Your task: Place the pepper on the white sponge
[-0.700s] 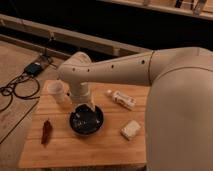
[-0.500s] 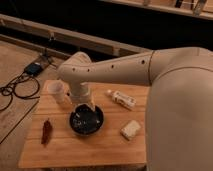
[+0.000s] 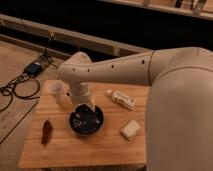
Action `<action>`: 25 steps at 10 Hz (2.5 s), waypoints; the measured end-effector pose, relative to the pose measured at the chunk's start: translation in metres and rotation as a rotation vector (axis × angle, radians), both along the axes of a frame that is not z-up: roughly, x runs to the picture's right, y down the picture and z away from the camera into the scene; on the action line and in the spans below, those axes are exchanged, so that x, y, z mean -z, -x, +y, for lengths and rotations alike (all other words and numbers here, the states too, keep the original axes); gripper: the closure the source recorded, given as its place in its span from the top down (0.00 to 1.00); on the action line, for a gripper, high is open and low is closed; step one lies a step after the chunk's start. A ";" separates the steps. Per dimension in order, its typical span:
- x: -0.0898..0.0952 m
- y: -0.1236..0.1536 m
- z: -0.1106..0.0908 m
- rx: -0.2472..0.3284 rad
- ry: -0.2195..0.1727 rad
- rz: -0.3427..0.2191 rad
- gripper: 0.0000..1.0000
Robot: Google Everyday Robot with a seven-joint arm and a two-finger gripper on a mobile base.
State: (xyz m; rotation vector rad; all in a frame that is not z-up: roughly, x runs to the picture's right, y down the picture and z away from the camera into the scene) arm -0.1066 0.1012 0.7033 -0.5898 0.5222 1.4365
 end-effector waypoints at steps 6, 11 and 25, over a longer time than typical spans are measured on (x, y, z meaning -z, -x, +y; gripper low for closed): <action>0.000 0.000 0.000 0.000 0.000 0.000 0.65; 0.000 0.000 0.000 0.000 0.000 0.000 0.65; -0.023 0.074 0.093 0.364 0.060 -0.002 0.65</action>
